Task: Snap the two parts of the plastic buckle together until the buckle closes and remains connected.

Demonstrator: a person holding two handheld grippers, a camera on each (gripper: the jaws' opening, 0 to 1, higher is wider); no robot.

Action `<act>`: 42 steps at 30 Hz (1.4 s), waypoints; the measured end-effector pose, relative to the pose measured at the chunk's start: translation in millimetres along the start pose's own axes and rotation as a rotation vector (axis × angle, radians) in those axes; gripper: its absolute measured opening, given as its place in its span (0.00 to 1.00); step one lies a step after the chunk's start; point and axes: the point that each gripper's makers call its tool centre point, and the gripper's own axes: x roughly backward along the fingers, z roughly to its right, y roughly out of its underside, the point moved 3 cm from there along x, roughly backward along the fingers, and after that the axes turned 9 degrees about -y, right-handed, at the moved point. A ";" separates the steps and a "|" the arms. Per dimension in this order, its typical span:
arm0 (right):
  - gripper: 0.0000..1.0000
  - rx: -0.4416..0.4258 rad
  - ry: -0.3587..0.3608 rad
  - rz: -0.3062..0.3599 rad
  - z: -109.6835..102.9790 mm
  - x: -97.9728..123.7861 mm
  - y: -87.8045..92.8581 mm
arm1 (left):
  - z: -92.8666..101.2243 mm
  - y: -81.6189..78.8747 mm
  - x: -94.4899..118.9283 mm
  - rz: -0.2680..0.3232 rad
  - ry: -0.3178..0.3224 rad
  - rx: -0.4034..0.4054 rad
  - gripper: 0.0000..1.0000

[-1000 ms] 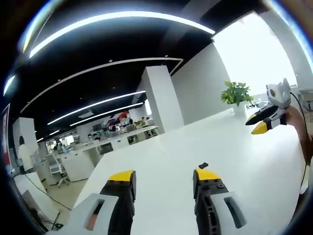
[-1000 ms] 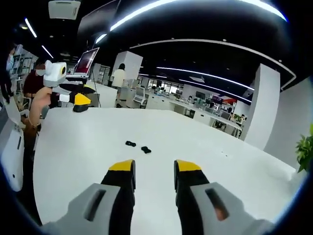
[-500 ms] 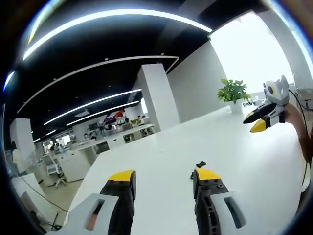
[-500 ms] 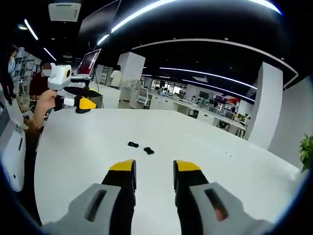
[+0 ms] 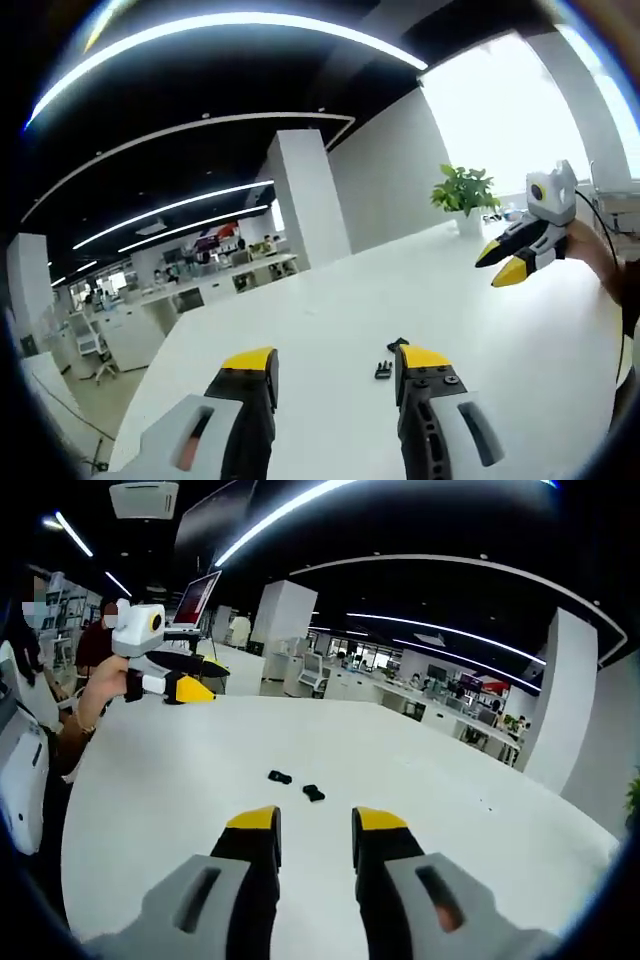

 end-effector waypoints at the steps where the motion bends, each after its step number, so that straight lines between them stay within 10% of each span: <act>1: 0.28 -0.002 -0.003 0.010 1.1 -0.2 -1.0 | 0.9 -2.3 -1.1 0.007 0.007 0.000 0.48; 42: 0.27 -0.027 0.023 0.038 18.4 -3.4 6.9 | -8.4 2.3 -22.5 0.009 0.057 0.027 0.45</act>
